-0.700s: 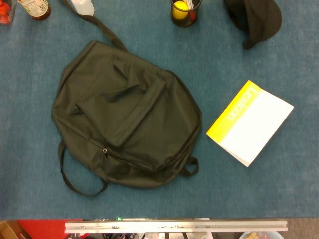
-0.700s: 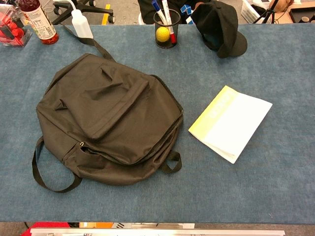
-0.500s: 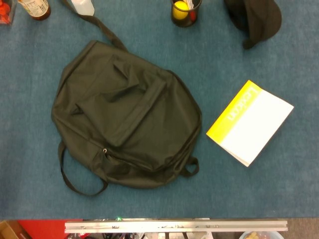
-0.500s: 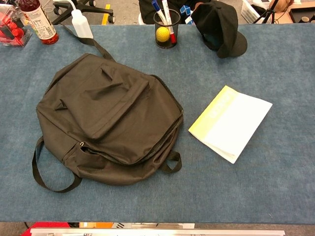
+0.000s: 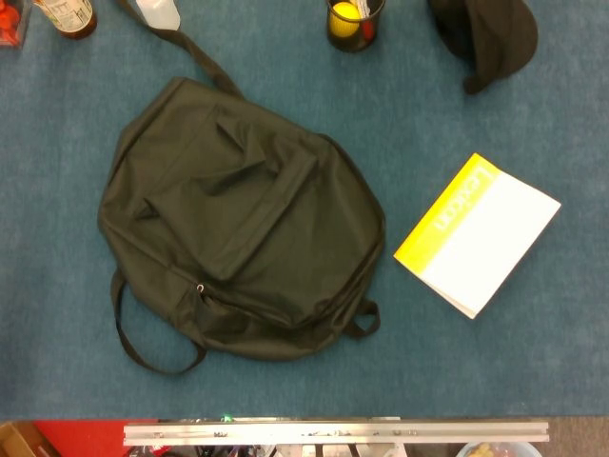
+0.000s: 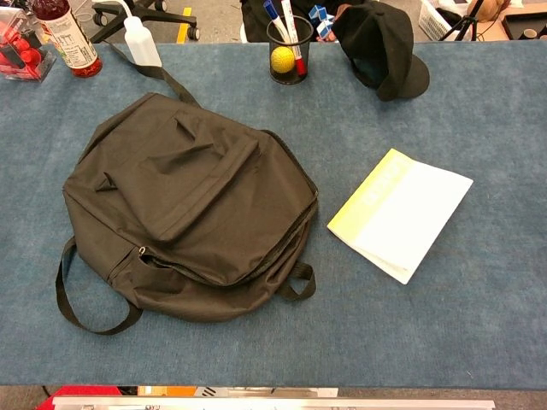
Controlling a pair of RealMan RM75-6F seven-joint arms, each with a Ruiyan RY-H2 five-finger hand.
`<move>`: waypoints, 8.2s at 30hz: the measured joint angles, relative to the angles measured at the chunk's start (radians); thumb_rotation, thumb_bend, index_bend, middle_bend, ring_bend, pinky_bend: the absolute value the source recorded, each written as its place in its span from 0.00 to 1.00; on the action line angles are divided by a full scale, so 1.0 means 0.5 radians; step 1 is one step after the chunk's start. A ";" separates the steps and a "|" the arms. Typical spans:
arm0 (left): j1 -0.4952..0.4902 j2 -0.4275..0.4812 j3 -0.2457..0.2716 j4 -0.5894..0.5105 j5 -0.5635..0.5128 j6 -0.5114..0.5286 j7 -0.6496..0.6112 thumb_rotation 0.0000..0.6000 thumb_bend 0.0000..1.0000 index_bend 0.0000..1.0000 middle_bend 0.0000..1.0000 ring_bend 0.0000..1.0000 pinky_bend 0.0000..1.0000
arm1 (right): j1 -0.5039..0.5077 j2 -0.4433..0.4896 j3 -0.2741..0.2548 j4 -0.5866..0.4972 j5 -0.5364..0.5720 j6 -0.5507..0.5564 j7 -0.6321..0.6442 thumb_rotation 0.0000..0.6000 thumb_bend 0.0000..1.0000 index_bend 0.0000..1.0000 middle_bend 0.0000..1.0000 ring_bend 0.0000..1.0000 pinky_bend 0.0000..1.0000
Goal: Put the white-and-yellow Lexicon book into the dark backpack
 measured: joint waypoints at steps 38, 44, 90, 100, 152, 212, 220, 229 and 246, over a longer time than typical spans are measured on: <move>0.090 0.005 0.037 0.149 0.029 0.115 -0.190 1.00 0.27 0.32 0.30 0.30 0.26 | 0.618 -0.584 -0.244 -0.135 -0.191 -1.129 -0.448 1.00 0.02 0.28 0.39 0.25 0.37; 0.087 -0.006 0.036 0.157 0.035 0.110 -0.181 1.00 0.27 0.32 0.30 0.30 0.26 | 0.605 -0.520 -0.227 -0.106 -0.065 -1.120 -0.558 1.00 0.02 0.28 0.39 0.26 0.36; 0.076 0.003 0.024 0.116 -0.011 0.055 -0.138 1.00 0.27 0.32 0.30 0.30 0.26 | 1.367 -0.659 0.066 0.370 2.127 -1.540 -1.201 1.00 0.01 0.20 0.30 0.26 0.29; 0.090 0.001 0.023 0.126 -0.016 0.075 -0.164 1.00 0.27 0.32 0.30 0.30 0.26 | 1.486 -0.714 0.020 0.325 2.152 -1.627 -1.046 1.00 0.01 0.20 0.29 0.25 0.29; 0.191 0.030 0.037 0.166 0.011 0.212 -0.254 1.00 0.27 0.32 0.30 0.30 0.26 | 1.257 -0.679 -0.260 -0.321 0.361 -1.495 -0.626 1.00 0.00 0.20 0.35 0.23 0.25; 0.156 0.023 0.058 0.136 0.048 0.145 -0.282 1.00 0.27 0.32 0.30 0.30 0.26 | 1.407 -0.293 -0.110 0.021 1.727 -1.500 -0.878 1.00 0.00 0.17 0.25 0.15 0.19; 0.147 0.024 0.052 0.159 0.019 0.115 -0.287 1.00 0.27 0.32 0.30 0.30 0.26 | 1.589 -0.517 -0.165 0.229 2.163 -1.485 -1.052 1.00 0.00 0.17 0.24 0.15 0.19; 0.154 0.032 0.047 0.134 -0.002 0.117 -0.279 1.00 0.27 0.32 0.30 0.30 0.26 | 1.639 -0.621 -0.154 0.339 2.151 -1.526 -0.996 1.00 0.00 0.17 0.24 0.15 0.19; 0.192 0.045 0.042 0.142 -0.013 0.172 -0.272 1.00 0.27 0.32 0.30 0.30 0.26 | 1.645 -0.697 -0.051 0.214 1.668 -1.618 -0.769 1.00 0.00 0.17 0.24 0.15 0.19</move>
